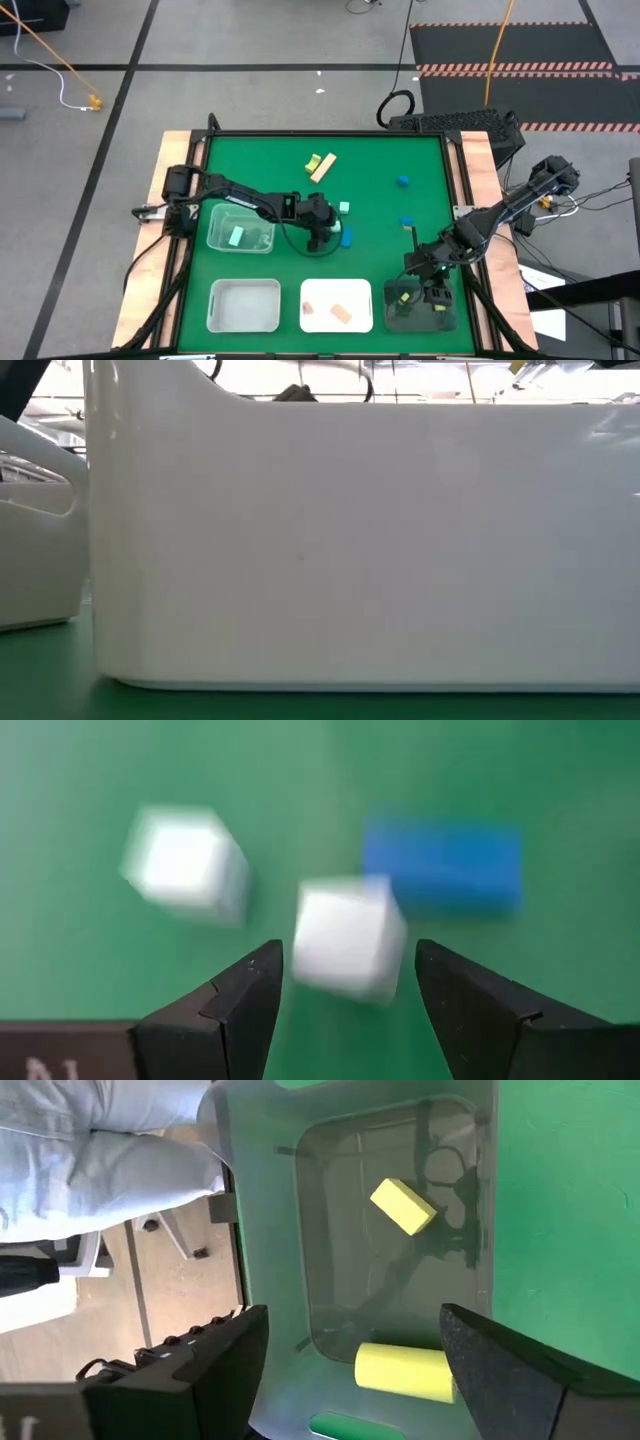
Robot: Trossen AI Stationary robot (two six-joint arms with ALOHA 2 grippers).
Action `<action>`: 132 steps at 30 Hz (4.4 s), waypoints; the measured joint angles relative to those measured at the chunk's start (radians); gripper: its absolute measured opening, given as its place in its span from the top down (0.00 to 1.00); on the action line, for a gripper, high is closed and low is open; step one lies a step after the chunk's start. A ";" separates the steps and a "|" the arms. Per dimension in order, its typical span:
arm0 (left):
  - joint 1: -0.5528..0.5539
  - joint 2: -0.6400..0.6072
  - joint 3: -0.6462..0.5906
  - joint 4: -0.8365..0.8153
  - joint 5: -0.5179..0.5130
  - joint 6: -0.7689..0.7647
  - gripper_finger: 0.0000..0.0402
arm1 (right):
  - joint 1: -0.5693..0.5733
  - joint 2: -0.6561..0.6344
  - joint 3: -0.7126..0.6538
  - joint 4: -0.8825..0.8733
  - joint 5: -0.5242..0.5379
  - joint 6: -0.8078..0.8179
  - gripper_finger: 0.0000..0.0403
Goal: Sort & place blocks by color
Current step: Put the bottom light blue block into the transparent bin, then put the bottom right blue block into the gray bin
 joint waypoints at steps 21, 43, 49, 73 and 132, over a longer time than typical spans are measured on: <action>0.000 0.027 0.001 0.095 0.047 0.023 0.43 | 0.000 0.000 0.000 -0.003 0.052 -0.002 0.29; -0.004 -0.040 -0.002 0.073 0.050 -0.135 0.70 | 0.000 0.000 0.000 0.012 0.052 0.001 0.33; -0.004 -0.153 0.000 0.018 0.046 -0.141 0.70 | -0.002 -0.008 0.000 -0.008 0.089 0.001 0.37; -0.190 -0.726 0.000 -1.264 0.049 -0.949 0.96 | -0.315 -0.070 0.000 -0.179 0.857 -0.064 0.46; -0.108 -0.721 0.000 -1.230 -0.087 -0.923 0.78 | -0.552 -0.005 -0.327 0.097 0.522 0.312 0.46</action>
